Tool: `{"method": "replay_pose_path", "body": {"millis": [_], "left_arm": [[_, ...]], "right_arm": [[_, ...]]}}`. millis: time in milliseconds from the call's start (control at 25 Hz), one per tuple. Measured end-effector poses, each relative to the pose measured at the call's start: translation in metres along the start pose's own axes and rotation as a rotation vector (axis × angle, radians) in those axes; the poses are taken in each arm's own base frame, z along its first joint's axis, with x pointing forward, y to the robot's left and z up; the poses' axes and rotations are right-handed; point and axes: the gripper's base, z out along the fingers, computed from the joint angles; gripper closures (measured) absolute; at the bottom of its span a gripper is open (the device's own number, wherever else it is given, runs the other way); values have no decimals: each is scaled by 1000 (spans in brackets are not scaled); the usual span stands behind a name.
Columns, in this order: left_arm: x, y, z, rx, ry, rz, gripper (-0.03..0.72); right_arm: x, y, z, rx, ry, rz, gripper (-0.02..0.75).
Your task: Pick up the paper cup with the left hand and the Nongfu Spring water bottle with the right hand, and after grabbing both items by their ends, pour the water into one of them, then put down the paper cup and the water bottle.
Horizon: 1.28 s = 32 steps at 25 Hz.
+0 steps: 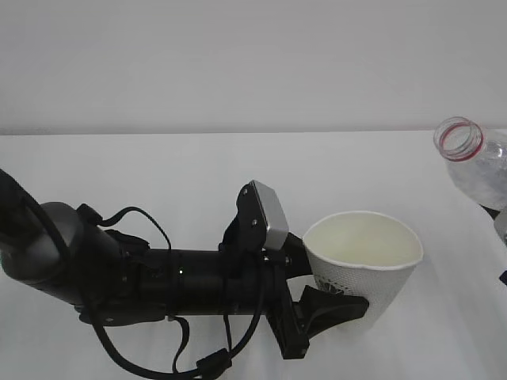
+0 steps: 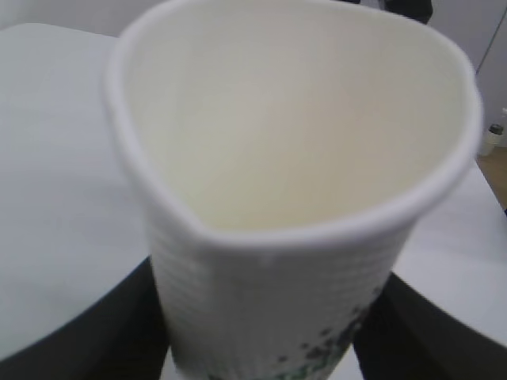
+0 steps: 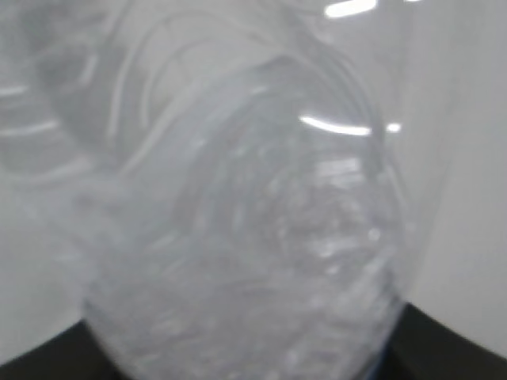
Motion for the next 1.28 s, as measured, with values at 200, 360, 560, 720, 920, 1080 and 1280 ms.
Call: {"method": "replay_pose_path", "body": {"millis": [200,360,560,720,920,1080,1280], "left_arm": [[0,0,0,0,0,1,208],[1,-2,0,21,10,15,208],[1,-3,0,35,16,24,208],[1,-3,0,35,16,24,208],[1,-3,0,35,16,24,208],[1,-3,0,35,16,24,208],[1,-3,0,35,16,24,208]], "right_arm": [[0,0,0,0,0,-61,343],[0,0,0,0,0,-105,343],[0,-1,0,6,6,-149,344],[1,0,0,4,7,-184,344],[2,2,4,-2,11,-213,344],[1,0,4,22,-4,-242,344],[1,0,4,20,-2,-296,346]]}}
